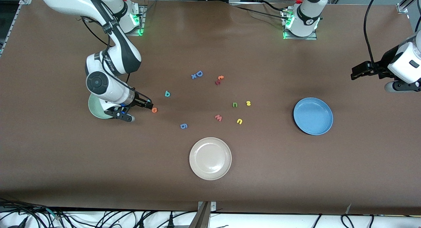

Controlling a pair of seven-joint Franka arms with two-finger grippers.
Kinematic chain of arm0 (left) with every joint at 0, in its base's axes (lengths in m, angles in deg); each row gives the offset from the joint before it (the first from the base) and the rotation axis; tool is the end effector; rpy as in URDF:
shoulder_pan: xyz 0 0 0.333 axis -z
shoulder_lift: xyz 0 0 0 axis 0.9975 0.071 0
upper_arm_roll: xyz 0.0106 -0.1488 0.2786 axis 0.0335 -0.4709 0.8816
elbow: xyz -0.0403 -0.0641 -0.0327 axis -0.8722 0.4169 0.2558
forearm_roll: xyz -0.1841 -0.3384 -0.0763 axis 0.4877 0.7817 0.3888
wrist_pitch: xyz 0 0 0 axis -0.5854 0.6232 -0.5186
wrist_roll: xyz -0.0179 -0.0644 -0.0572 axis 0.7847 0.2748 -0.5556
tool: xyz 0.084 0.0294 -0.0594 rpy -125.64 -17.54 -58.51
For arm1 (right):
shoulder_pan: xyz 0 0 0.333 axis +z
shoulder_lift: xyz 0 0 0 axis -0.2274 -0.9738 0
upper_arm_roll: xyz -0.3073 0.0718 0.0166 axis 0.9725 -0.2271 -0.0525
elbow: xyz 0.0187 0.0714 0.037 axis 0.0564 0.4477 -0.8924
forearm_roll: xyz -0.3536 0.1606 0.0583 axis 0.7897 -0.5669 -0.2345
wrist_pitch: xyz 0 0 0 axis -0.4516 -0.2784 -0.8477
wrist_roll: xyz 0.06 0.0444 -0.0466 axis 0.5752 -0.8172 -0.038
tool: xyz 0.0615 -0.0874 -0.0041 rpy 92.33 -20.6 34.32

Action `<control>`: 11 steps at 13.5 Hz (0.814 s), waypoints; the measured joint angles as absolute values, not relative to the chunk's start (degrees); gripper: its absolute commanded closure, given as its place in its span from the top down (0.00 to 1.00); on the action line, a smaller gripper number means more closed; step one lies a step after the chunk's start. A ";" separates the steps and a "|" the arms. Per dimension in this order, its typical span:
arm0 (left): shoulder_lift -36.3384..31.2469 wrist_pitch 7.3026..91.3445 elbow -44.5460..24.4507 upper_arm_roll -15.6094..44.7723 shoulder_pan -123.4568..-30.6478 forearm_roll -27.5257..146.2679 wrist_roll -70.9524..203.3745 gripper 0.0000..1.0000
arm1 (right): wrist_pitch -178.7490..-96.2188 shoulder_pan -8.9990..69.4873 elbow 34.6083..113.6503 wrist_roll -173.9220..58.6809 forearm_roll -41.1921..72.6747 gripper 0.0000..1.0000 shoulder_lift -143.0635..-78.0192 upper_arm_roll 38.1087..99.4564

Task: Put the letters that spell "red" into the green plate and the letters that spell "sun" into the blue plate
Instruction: 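Reach the right gripper down and grasp the teal r letter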

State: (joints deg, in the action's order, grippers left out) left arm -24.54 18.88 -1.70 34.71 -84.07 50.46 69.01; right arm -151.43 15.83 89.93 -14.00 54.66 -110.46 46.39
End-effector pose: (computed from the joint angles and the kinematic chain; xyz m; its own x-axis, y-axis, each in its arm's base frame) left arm 0.5633 -0.0004 0.5745 0.9873 0.0644 -0.1450 0.0636 -0.9979 -0.0099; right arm 0.5592 0.1941 0.2505 0.9358 -0.3135 -0.1614 -0.3160 -0.9487 0.0104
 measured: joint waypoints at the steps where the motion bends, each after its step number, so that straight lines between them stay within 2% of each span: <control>1: -24.55 18.88 -1.70 34.71 -84.07 50.46 68.83 1.00 | -152.03 15.98 90.92 -13.93 54.66 0.99 -111.21 46.38; 4: -24.55 18.89 -1.70 34.71 -84.07 50.46 68.65 1.00 | -155.76 16.19 93.75 -13.84 54.66 0.99 -113.17 46.38; 6: -24.55 18.89 -1.70 34.65 -84.07 50.46 68.63 1.00 | -158.55 16.19 95.77 -13.82 54.66 0.90 -113.68 46.38; 7: -24.55 18.90 -1.70 34.60 -84.07 50.46 68.60 1.00 | -158.96 16.19 96.29 -13.82 54.66 0.82 -113.70 46.38; 9: -24.55 19.02 -1.67 34.61 -84.20 50.46 68.55 1.00 | -159.01 16.19 96.63 -13.75 54.66 0.77 -113.70 46.38; 11: -24.55 19.06 -1.48 34.60 -84.23 50.46 68.01 1.00 | -159.01 16.19 96.82 -13.73 54.66 0.77 -113.79 46.41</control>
